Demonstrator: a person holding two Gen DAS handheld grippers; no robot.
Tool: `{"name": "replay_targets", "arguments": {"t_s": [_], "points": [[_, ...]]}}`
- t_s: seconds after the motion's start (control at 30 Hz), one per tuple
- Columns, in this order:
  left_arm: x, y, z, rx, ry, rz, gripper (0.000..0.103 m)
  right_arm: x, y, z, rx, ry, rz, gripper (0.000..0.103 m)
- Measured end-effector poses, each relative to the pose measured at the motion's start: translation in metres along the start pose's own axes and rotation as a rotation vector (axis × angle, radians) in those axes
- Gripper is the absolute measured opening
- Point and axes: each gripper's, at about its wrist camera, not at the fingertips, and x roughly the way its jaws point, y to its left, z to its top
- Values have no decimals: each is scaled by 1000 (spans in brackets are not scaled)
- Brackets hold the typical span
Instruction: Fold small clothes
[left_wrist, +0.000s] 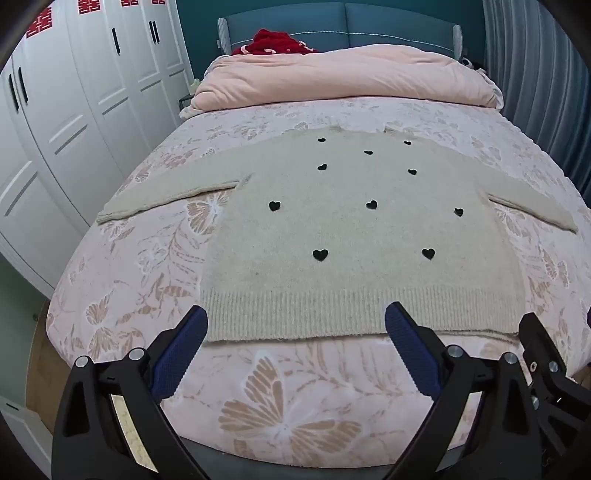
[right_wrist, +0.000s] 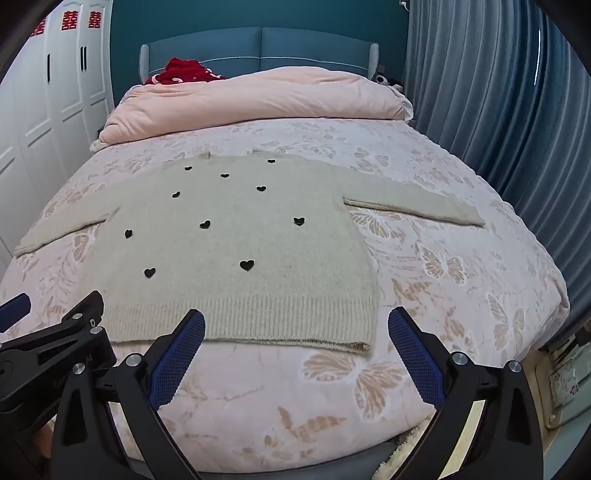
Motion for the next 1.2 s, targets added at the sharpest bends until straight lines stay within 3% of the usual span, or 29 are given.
{"name": "replay_targets", "arguments": {"t_s": [0.23,1.2], "points": [[7,-6,-4,-4,33,6,95,2,3,-1,-10,15,-10,98],[3,3,-4,-32,35,-11,95,1,1,-2,-7,20,-12,98]]}}
